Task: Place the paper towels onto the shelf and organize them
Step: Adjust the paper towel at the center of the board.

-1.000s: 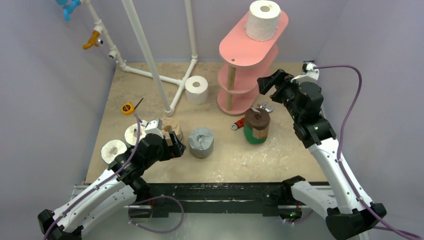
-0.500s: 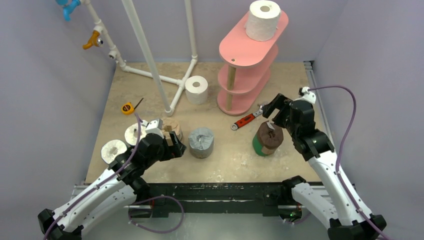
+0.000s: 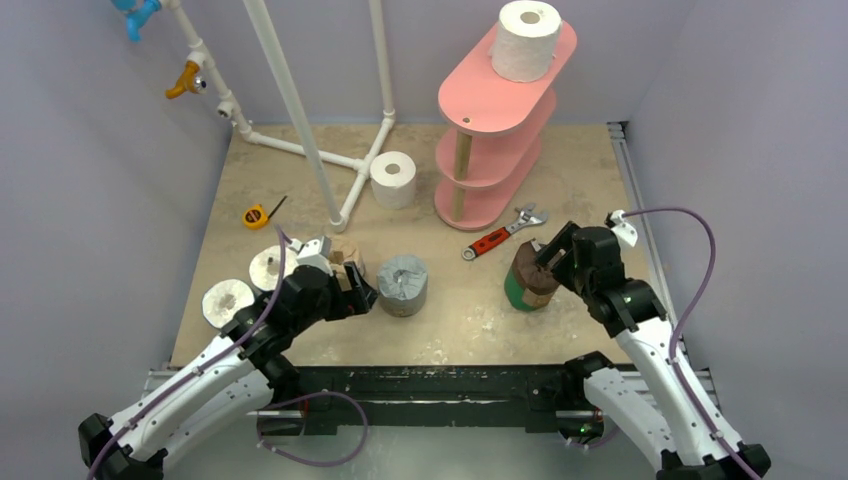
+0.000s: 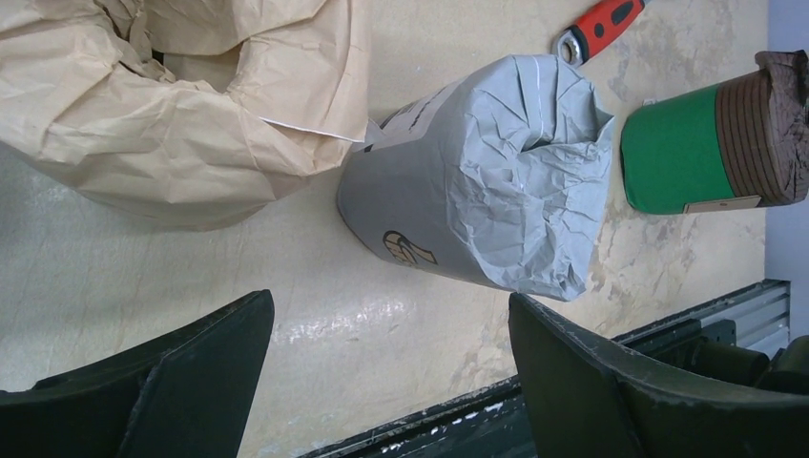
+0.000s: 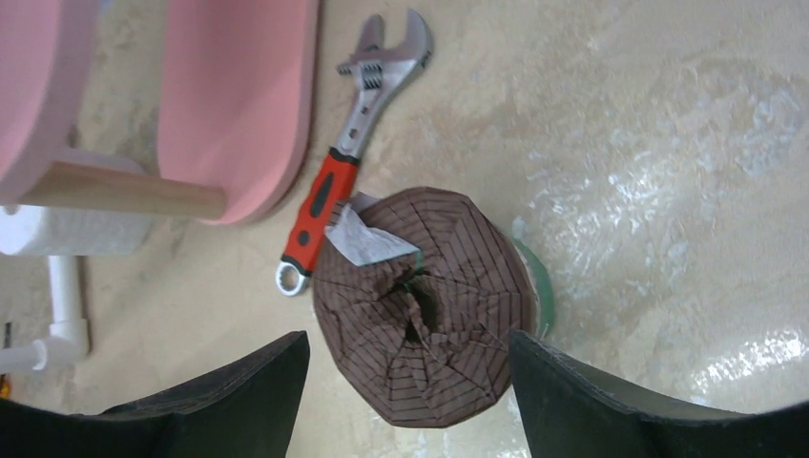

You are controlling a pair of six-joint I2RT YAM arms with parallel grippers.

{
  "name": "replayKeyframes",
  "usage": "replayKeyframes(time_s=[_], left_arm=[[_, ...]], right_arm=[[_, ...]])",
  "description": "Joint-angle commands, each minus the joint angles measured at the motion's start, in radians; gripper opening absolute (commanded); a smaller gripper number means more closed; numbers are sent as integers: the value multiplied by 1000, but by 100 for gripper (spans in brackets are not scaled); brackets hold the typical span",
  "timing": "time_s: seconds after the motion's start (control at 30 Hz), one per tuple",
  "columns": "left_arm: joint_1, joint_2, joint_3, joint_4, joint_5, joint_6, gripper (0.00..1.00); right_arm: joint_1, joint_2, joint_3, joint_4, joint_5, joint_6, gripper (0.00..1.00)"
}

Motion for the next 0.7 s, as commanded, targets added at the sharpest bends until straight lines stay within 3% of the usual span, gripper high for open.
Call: replayKeyframes(time_s=[0.0, 0.43, 0.67], left_arm=[[-4, -15, -22, 60, 36, -11, 92], [-4, -53, -47, 52, 36, -1, 92], [-4, -66, -55, 53, 38, 2, 92]], right_arm=[[1, -12, -46, -15, 21, 74, 75], [0, 39, -59, -54, 119, 150, 73], [1, 61, -85, -21, 74, 145, 71]])
